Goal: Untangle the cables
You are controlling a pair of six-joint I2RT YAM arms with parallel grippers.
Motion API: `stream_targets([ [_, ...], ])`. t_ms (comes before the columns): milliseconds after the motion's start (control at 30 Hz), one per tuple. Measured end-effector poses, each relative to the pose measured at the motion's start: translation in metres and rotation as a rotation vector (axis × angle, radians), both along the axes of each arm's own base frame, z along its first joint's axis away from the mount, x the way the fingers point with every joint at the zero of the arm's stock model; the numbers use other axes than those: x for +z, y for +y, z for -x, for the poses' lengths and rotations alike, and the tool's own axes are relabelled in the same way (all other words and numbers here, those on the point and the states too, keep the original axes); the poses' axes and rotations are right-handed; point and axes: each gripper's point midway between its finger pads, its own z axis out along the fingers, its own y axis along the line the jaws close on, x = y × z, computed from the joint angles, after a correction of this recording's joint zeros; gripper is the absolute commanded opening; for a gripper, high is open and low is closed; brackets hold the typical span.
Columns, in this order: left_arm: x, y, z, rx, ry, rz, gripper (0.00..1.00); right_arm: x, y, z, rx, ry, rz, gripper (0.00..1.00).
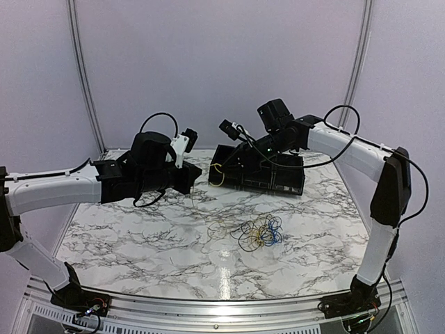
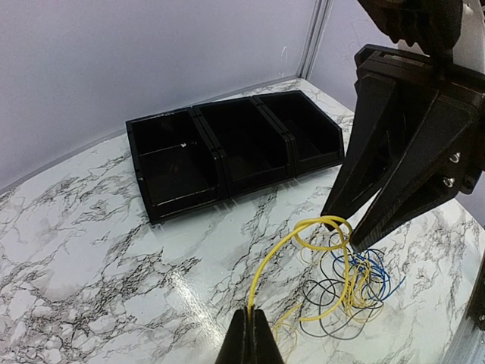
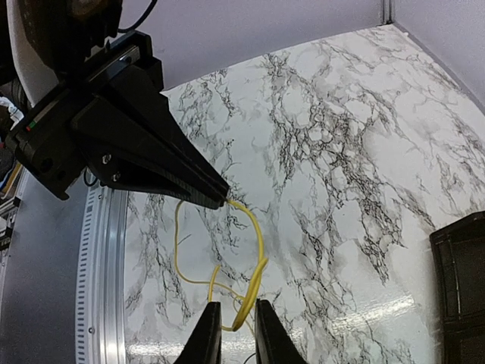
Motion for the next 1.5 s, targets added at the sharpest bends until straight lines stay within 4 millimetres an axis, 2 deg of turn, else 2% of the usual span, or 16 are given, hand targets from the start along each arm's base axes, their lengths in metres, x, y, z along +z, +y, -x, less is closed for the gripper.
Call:
stream_targets([
  [33,0.000,0.000,0.000,0.000,0.000,0.000,0.00,0.000,0.000,0.000,0.000,0.000,0.000,0.14],
  [133,0.000,0.000,0.000,0.000,0.000,0.000,0.00,0.000,0.000,0.000,-0.001,0.001,-0.002,0.03],
  [167,0.000,0.000,0.000,0.000,0.000,0.000,0.06,0.000,0.000,0.000,-0.001,0.002,-0.002,0.01],
  [200,0.000,0.000,0.000,0.000,0.000,0.000,0.20,0.001,0.000,0.000,0.000,0.003,-0.003,0.00],
  [267,0.000,0.000,0.000,0.001,0.001,0.001,0.38,0.001,0.000,0.001,0.002,0.005,-0.004,0.00],
  [367,-0.002,-0.002,0.000,0.001,0.011,0.009,0.45,0.001,0.001,0.002,0.011,0.010,-0.010,0.00],
  [633,-0.012,-0.026,-0.006,-0.025,0.058,0.064,0.37,0.000,0.002,0.007,0.029,0.022,-0.017,0.00],
  [833,-0.012,-0.034,-0.010,-0.027,0.060,0.103,0.31,0.003,0.002,0.010,0.035,0.018,-0.021,0.00],
  [1200,-0.009,-0.041,-0.002,-0.083,0.089,0.145,0.48,0.008,0.000,0.017,0.043,0.002,-0.024,0.00],
  [1367,0.000,-0.040,0.013,-0.140,0.107,0.182,0.47,0.014,-0.001,0.020,0.044,-0.016,-0.033,0.00],
  [1500,0.006,-0.043,0.013,-0.142,0.104,0.212,0.45,0.014,-0.002,0.022,0.050,-0.015,-0.034,0.00],
])
